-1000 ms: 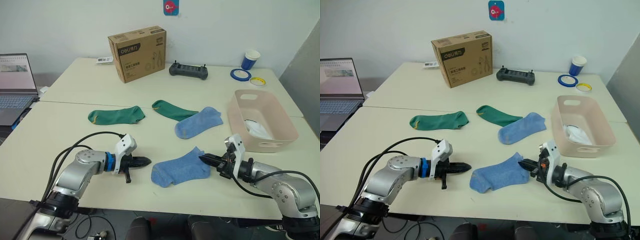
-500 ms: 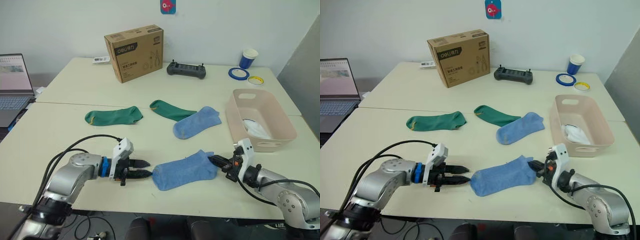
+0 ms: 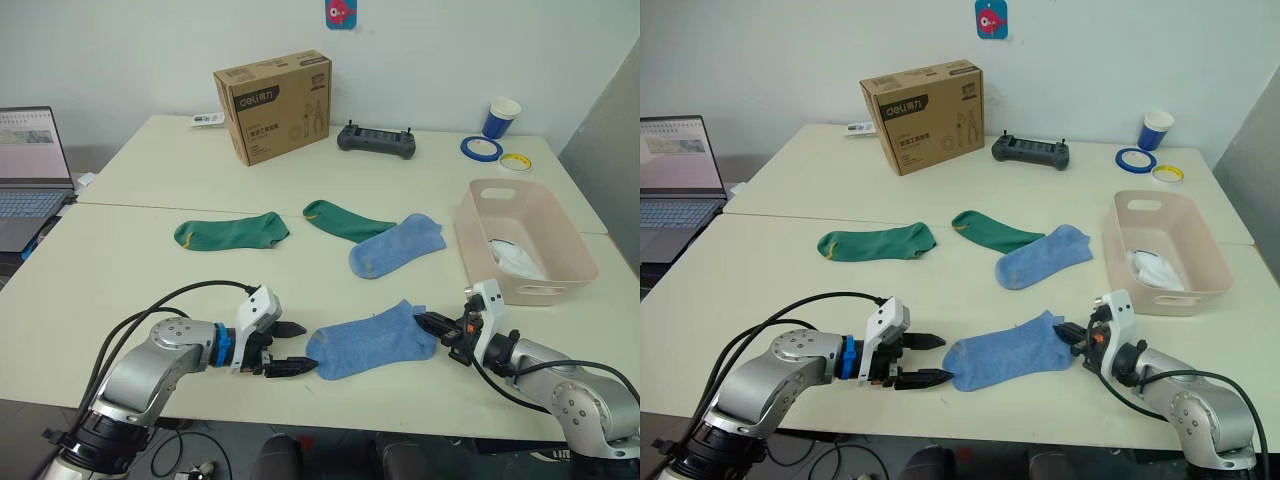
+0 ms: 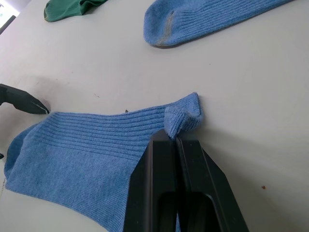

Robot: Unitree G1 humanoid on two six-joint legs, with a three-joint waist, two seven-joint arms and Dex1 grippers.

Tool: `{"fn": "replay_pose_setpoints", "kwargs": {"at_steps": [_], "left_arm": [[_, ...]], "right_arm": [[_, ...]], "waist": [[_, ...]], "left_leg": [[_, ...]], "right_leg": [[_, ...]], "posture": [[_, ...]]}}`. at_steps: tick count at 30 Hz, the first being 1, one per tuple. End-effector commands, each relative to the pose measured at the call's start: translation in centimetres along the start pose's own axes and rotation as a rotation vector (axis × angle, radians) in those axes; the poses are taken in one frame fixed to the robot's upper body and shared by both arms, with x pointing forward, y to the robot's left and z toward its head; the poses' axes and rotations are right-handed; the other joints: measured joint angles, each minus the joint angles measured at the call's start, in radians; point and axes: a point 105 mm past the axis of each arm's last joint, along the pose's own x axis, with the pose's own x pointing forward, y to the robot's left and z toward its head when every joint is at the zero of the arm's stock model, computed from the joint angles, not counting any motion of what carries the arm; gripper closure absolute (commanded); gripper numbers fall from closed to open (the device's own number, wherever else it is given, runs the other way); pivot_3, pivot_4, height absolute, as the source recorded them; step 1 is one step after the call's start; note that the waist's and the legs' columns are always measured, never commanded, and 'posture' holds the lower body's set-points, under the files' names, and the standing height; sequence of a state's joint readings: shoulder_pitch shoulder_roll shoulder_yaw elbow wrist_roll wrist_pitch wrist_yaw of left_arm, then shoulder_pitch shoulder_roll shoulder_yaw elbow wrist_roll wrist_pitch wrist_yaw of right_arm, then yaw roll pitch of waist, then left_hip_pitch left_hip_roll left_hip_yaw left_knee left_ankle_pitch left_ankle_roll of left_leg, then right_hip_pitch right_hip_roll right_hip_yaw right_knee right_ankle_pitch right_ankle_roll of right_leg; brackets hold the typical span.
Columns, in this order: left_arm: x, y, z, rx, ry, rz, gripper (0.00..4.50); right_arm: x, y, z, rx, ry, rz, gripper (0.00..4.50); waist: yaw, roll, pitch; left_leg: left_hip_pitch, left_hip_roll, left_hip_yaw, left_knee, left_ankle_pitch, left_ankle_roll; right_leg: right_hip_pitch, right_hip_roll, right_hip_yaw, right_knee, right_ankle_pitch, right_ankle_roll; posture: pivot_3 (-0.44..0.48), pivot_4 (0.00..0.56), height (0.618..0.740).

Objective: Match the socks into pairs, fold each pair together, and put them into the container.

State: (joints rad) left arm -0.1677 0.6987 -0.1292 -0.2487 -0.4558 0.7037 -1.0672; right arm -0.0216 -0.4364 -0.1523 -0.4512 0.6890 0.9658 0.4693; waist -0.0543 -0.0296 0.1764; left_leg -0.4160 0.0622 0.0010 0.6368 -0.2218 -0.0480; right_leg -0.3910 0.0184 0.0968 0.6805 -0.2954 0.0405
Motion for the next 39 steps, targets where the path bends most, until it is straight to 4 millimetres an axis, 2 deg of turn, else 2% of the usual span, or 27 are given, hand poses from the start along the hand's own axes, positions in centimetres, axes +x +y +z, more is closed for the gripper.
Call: {"fn": "replay_pose_setpoints", "kwargs": {"at_steps": [1, 6, 7, 9, 17, 20, 26, 29, 33, 39], "left_arm": [[0.6, -0.9, -0.4, -0.068, 0.011, -0.037, 0.65], [0.9, -1.4, -1.1, -0.01, 0.051, -0.063, 0.65], [1.0, -1.6, -1.5, 0.022, 0.077, -0.074, 0.82], [1.2, -1.7, -1.9, 0.029, 0.084, -0.069, 1.24], [1.5, -0.7, -2.1, 0.024, 0.085, -0.043, 3.72], [1.9, -0.1, -2.2, 0.037, 0.065, -0.022, 4.48], [1.1, 0.8, -1.9, 0.037, 0.057, -0.013, 4.48], [-0.5, 3.1, -1.3, 0.085, 0.072, 0.061, 4.48], [-2.2, 4.8, -0.5, 0.065, 0.08, 0.087, 4.48], [-2.7, 5.0, 0.1, 0.048, 0.114, 0.047, 4.48]], "right_arm": [[-0.1, 0.4, 1.1, -0.035, -0.04, 0.011, 4.5], [0.0, 0.4, 1.2, -0.037, -0.041, 0.012, 4.5], [0.1, 0.4, 1.2, -0.037, -0.042, 0.013, 4.5], [0.1, 0.4, 1.2, -0.038, -0.045, 0.013, 4.5], [0.1, 0.7, 1.2, -0.04, -0.045, 0.021, 4.5], [0.1, 0.6, 1.3, -0.045, -0.05, 0.019, 4.5], [-0.2, 1.2, 2.2, -0.034, -0.108, 0.026, 4.5], [-0.5, 2.0, 2.0, -0.031, -0.122, 0.048, 4.5], [-0.2, 3.3, 0.8, 0.038, -0.119, 0.055, 4.5], [0.1, 4.1, -0.4, 0.13, -0.138, 0.031, 4.5]], "waist": [[0.0, 0.0, 0.0], [0.0, 0.0, 0.0], [0.0, 0.0, 0.0], [0.0, 0.0, 0.0], [0.0, 0.0, 0.0], [0.0, 0.0, -0.001], [0.004, 0.001, -0.001], [0.003, 0.001, -0.001], [0.0, 0.001, -0.001], [-0.006, 0.001, -0.001]], "left_leg": [[0.0, 0.0, 0.0, 0.0, 0.0, 0.0], [0.0, 0.0, 0.0, 0.0, 0.0, 0.0], [0.0, 0.0, 0.0, 0.0, 0.0, 0.0], [0.0, 0.0, 0.0, 0.0, 0.0, 0.0], [0.0, 0.0, 0.0, 0.0, 0.0, 0.0], [0.0, 0.0, 0.0, 0.0, 0.0, 0.0], [0.001, -0.001, 0.0, 0.0, 0.0, 0.0], [0.001, -0.001, 0.0, 0.0, 0.0, 0.0], [0.001, 0.001, -0.002, 0.0, 0.0, 0.0], [0.001, 0.001, 0.0, 0.0, 0.0, 0.0]], "right_leg": [[0.0, 0.0, 0.0, 0.0, 0.0, 0.0], [0.0, 0.0, 0.0, 0.0, 0.0, 0.0], [0.0, 0.0, 0.0, 0.0, 0.0, 0.0], [0.0, 0.0, 0.001, 0.0, 0.0, 0.0], [0.0, 0.0, 0.0, 0.0, 0.0, 0.0], [0.0, 0.0, 0.0, 0.0, 0.0, 0.0], [0.001, -0.001, 0.0, 0.0, 0.0, 0.0], [0.001, 0.0, 0.0, 0.0, 0.0, 0.0], [0.001, 0.002, -0.001, 0.001, 0.0, -0.001], [0.0, 0.002, 0.0, 0.001, 0.0, -0.001]], "posture": [[0.0, 0.15, 0.74], [0.0, 0.15, 0.74], [0.0, 0.15, 0.74], [0.0, 0.15, 0.74], [0.0, 0.15, 0.74], [0.0, 0.15, 0.74], [0.0, 0.15, 0.74], [0.0, 0.15, 0.74], [0.0, 0.15, 0.74], [0.0, 0.15, 0.74]]}}
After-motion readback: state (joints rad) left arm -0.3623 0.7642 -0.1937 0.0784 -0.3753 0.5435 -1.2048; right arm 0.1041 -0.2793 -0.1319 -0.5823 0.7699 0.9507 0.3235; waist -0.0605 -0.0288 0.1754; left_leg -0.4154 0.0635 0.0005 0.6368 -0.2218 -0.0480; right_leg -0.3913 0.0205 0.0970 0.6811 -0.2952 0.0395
